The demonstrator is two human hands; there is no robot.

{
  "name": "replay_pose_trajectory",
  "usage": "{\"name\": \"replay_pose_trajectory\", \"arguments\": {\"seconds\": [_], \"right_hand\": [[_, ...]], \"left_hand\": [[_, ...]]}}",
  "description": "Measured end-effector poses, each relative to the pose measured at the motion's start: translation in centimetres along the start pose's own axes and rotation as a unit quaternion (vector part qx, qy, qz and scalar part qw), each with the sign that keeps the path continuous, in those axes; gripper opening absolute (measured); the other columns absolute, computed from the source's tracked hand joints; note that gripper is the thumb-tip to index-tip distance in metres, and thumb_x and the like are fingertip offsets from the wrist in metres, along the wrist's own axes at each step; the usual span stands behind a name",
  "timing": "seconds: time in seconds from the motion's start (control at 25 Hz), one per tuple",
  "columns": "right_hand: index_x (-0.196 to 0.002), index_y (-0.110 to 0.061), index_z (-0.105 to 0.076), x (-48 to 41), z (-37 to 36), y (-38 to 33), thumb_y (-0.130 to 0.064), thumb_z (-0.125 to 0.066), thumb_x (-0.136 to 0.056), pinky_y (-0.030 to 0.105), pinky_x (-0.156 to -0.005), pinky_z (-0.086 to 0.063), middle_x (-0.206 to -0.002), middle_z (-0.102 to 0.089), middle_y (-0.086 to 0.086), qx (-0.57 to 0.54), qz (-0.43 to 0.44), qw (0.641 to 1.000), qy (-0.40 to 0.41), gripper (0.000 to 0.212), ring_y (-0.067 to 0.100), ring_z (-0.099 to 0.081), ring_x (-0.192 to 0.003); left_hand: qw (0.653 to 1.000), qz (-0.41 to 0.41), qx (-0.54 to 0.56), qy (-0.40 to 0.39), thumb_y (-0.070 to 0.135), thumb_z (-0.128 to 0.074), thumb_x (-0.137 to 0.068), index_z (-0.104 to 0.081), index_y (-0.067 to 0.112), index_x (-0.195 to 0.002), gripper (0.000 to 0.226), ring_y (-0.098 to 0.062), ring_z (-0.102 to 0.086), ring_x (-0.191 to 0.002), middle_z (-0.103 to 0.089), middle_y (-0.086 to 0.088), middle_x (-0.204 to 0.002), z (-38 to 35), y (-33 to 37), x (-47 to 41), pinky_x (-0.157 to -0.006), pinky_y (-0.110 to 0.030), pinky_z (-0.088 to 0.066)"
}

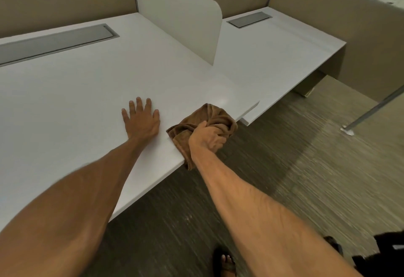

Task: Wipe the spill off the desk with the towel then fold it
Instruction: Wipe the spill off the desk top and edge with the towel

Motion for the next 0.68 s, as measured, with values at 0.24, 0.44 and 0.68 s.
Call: {"name": "replay_pose_trajectory", "arguments": {"seconds": [0.24,0.44,0.68], "right_hand": [[-0.151,0.0,0.002,4.6,-0.4,0.0,-0.03,-0.039,-0.101,0.047,-0.118,-0.022,-0.155,0.003,0.036,0.038,0.032,0.997,-0.065,0.072,0.045,-0.012,-0.145],[-0.154,-0.015,-0.01,6.8,-0.6,-0.2,-0.021,-0.044,-0.098,0.049,-0.12,-0.016,-0.159,0.013,0.024,0.087,0.139,0.985,-0.056,0.066,0.043,0.003,-0.147],[-0.154,-0.013,-0.013,8.9,-2.5,-2.8,-0.028,-0.043,-0.098,0.046,-0.119,0.004,-0.161,0.002,0.02,0.171,0.326,0.923,-0.114,0.065,0.035,0.005,-0.149]], "left_hand": [[0.996,-0.009,0.057,-0.062,0.038,-0.021,-0.105,-0.019,0.018,-0.155,0.054,-0.031,-0.001,-0.151,-0.007,-0.01,-0.164,0.3,-0.6,0.2,-0.121,-0.049,-0.001],[0.987,0.008,0.146,-0.071,0.037,-0.022,-0.105,-0.033,0.015,-0.149,0.051,-0.029,-0.013,-0.15,-0.02,-0.008,-0.162,1.5,-0.4,1.0,-0.12,-0.048,-0.006],[0.924,0.092,0.369,-0.032,0.038,-0.031,-0.104,-0.058,0.007,-0.115,0.043,-0.029,-0.054,-0.106,-0.06,-0.014,-0.123,3.8,-1.2,1.9,-0.093,-0.038,-0.041]]}}
Point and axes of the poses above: each hand's wrist, its own x-axis away from the middle knuckle, its own z-axis out of the back of the hand, y = z × x, the point moved 6 cm from there along -x, towards the middle knuckle
